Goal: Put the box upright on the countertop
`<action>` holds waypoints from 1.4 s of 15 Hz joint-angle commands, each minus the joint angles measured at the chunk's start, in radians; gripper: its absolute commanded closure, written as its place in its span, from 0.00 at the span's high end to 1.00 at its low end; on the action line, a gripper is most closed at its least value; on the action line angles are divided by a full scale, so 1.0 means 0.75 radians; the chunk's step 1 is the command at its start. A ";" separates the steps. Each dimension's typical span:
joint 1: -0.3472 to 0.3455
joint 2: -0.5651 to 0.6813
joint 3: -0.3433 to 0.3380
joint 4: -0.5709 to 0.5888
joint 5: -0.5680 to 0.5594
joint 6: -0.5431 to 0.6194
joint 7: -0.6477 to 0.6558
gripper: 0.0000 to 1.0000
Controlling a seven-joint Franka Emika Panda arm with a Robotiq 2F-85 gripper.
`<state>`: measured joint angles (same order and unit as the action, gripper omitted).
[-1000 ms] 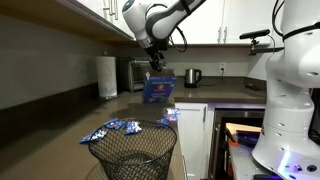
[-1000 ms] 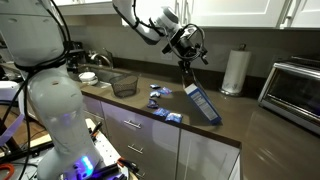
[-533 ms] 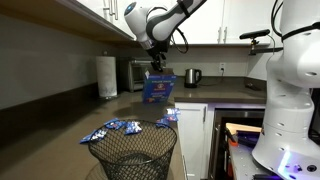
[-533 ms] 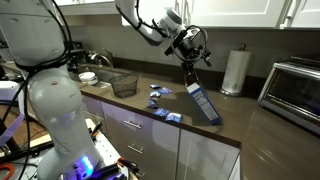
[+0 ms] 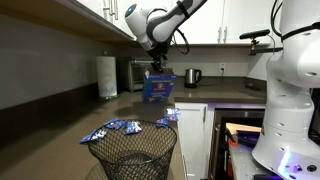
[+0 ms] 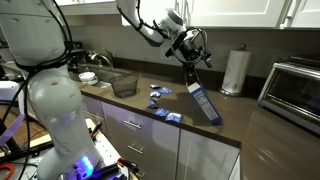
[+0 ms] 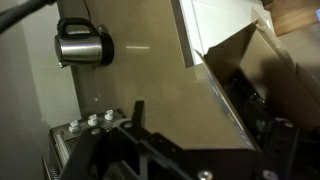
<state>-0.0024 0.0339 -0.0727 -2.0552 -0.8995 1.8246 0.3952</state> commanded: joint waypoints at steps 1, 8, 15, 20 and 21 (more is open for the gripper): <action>-0.024 0.009 0.007 0.023 -0.004 -0.028 0.035 1.00; -0.056 0.022 -0.019 0.071 0.082 0.007 0.016 1.00; -0.081 0.061 -0.043 0.118 0.220 0.064 0.021 1.00; -0.096 0.071 -0.067 0.141 0.257 0.075 0.030 1.00; -0.098 0.071 -0.072 0.145 0.258 0.075 0.033 1.00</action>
<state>-0.0534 0.0754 -0.1264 -1.9716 -0.7375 1.8632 0.4106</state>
